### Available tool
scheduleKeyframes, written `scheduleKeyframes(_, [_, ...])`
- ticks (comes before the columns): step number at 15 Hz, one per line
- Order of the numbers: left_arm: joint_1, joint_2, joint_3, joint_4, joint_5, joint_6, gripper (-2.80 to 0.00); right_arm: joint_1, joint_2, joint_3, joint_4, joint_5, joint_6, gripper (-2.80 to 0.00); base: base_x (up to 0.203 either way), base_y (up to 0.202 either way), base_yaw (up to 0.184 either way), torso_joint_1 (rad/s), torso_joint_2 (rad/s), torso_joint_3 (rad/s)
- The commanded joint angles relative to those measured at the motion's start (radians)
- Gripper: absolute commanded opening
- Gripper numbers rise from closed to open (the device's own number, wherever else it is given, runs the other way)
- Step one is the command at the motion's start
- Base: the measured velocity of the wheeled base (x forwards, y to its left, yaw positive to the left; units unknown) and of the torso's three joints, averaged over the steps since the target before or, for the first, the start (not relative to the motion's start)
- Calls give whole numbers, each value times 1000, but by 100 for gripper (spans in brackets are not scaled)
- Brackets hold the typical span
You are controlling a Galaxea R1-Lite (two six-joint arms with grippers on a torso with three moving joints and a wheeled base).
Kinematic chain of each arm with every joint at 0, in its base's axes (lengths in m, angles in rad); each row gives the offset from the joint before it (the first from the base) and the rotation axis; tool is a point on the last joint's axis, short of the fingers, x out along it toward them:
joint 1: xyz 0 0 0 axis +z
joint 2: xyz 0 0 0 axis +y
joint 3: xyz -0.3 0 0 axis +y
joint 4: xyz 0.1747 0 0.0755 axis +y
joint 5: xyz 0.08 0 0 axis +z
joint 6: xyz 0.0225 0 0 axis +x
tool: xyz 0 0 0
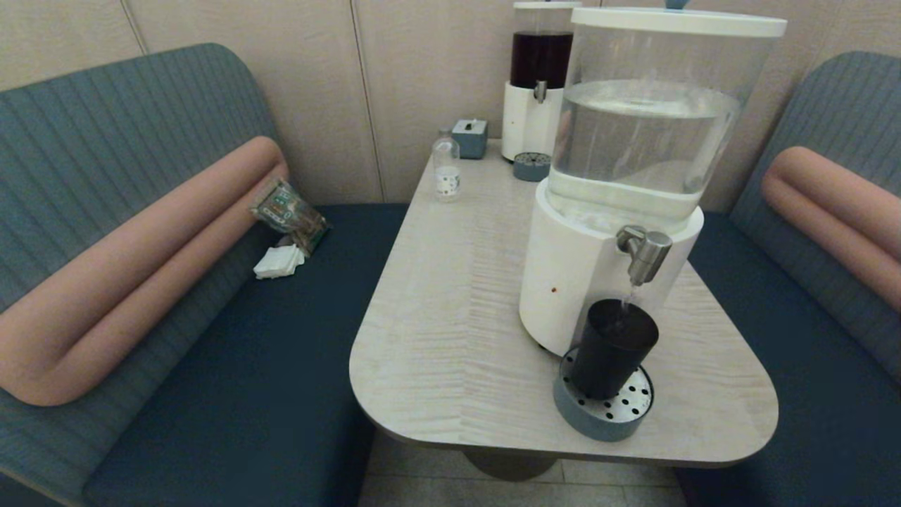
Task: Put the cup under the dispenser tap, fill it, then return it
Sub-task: Turn off the faucet
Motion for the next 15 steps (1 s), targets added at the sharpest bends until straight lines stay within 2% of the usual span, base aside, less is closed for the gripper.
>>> scheduleKeyframes(1, [1,0,0,0,0,1,-280,-13,-214,122,-10,1,-1,-280,0,0,0,0,0,0])
scheduleKeyframes(3, [1,0,0,0,0,1,-280,-11,-326,224,-19,8,-1,-280,0,0,0,0,0,0])
scheduleKeyframes(7, [1,2,0,0,0,1,-280,-17,-504,333,-18,-8,-7,-280,0,0,0,0,0,0])
scheduleKeyframes(10, [1,0,0,0,0,1,-280,-35,-536,412,-26,-35,6,-280,0,0,0,0,0,0])
scheduleKeyframes(13, [1,1,0,0,0,1,-280,4,-683,541,-95,-65,-5,-280,0,0,0,0,0,0])
scheduleKeyframes(15, [1,0,0,0,0,1,-280,18,-751,642,-174,-116,-31,-280,0,0,0,0,0,0])
